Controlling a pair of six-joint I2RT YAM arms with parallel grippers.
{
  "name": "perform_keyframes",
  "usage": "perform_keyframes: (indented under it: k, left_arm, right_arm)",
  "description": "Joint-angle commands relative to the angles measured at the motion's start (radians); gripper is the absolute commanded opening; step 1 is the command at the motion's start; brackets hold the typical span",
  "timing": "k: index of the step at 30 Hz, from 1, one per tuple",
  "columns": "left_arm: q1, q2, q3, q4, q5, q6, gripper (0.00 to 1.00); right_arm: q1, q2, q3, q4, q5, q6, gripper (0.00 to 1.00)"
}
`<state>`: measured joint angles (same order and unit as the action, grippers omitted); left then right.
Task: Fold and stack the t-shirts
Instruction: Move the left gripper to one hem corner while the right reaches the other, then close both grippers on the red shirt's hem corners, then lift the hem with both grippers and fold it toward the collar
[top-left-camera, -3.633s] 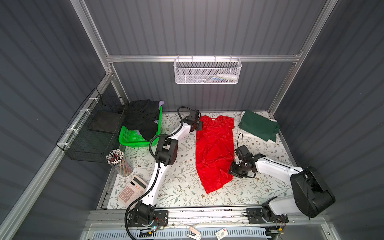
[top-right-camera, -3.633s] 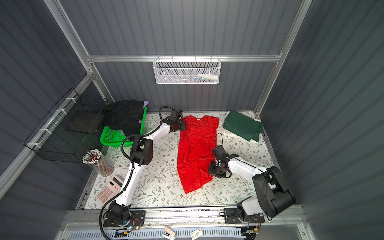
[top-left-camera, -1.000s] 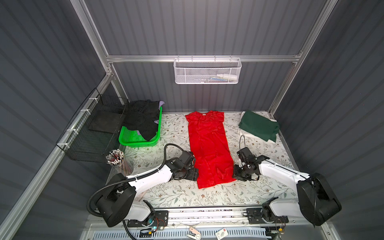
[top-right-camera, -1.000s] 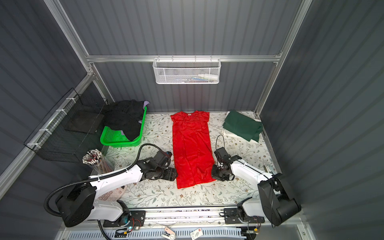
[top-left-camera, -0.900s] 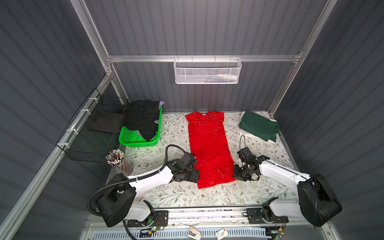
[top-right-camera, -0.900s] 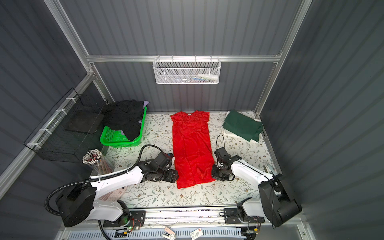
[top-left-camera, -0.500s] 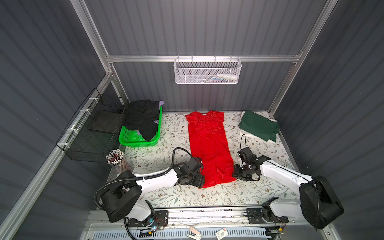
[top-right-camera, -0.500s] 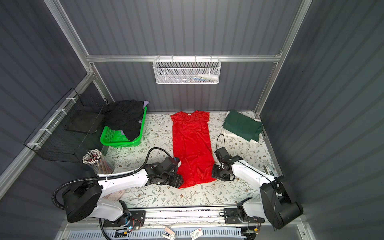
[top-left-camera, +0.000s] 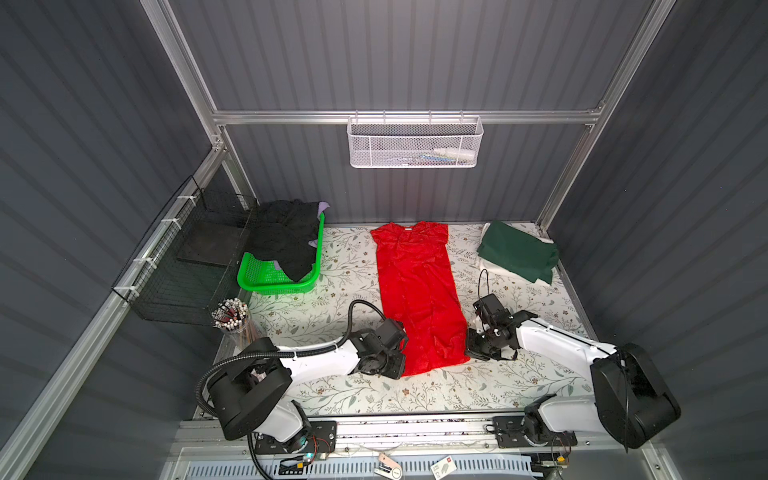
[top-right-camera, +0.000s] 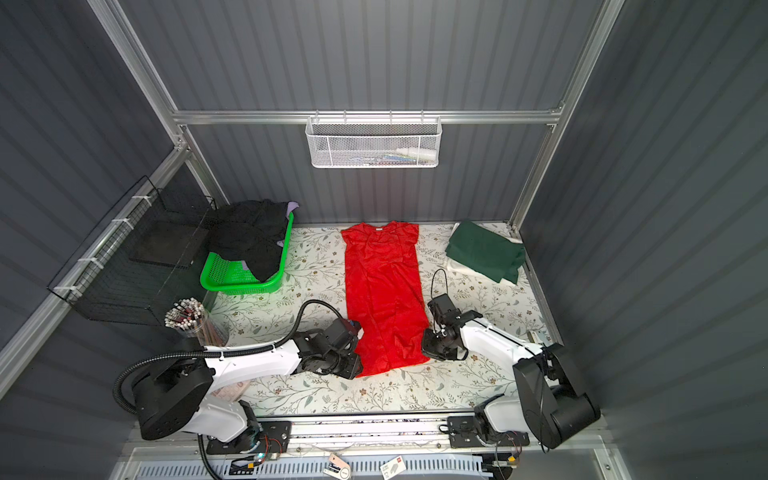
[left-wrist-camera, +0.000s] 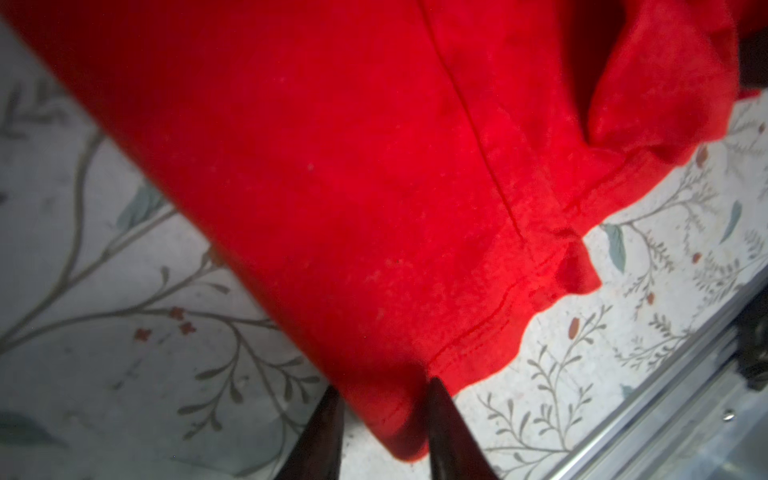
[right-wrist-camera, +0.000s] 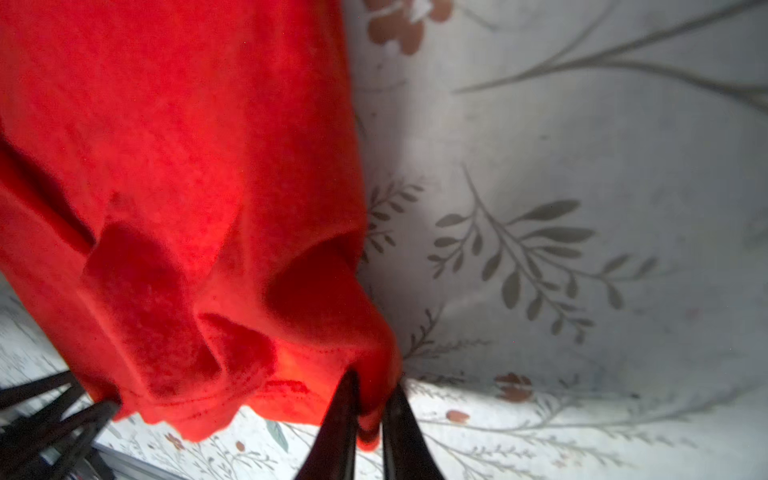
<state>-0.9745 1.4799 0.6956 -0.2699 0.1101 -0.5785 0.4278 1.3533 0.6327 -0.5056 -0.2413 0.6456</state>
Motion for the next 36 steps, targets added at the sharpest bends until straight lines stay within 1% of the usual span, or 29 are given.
perform_keyframes:
  k: [1, 8, 13, 16, 19, 23, 25, 29, 32, 33, 36]
  left_arm:
    - [-0.006, 0.025, 0.009, -0.032, 0.022, 0.012, 0.00]
    - [-0.006, 0.073, 0.048, -0.089, 0.002, 0.031, 0.00]
    - [-0.004, 0.014, 0.026, -0.137, -0.086, 0.019, 0.00]
    - [-0.005, -0.013, 0.024, -0.144, -0.101, 0.018, 0.00]
    - [-0.005, -0.010, 0.024, -0.155, -0.110, 0.015, 0.00]
    - [-0.005, -0.011, 0.022, -0.157, -0.111, 0.010, 0.00]
    - [-0.004, -0.023, 0.028, -0.167, -0.127, 0.010, 0.00]
    - [-0.005, -0.053, 0.036, -0.181, -0.143, 0.012, 0.00]
    - [-0.006, -0.082, 0.018, -0.168, -0.147, -0.004, 0.00]
    - [-0.006, -0.091, 0.008, -0.153, -0.138, -0.007, 0.00]
    - [-0.006, -0.113, -0.010, -0.127, -0.126, -0.007, 0.00]
  right_arm:
    - [-0.002, -0.006, -0.016, 0.010, -0.020, -0.004, 0.01]
    - [-0.003, -0.070, -0.048, -0.001, -0.019, 0.007, 0.00]
    - [-0.006, -0.125, -0.093, 0.011, -0.019, 0.026, 0.00]
    - [-0.008, -0.149, -0.113, 0.032, -0.037, 0.037, 0.00]
    - [-0.009, -0.184, -0.141, 0.060, -0.059, 0.053, 0.00]
    - [-0.010, -0.244, -0.177, 0.074, -0.059, 0.068, 0.00]
    - [-0.009, -0.282, -0.186, 0.076, -0.061, 0.074, 0.00]
    - [-0.009, -0.314, -0.185, 0.083, -0.086, 0.077, 0.00]
    - [-0.008, -0.343, -0.189, 0.089, -0.085, 0.079, 0.00]
    - [-0.008, -0.354, -0.196, 0.103, -0.121, 0.076, 0.00]
    - [-0.005, -0.374, -0.207, 0.142, -0.130, 0.070, 0.00]
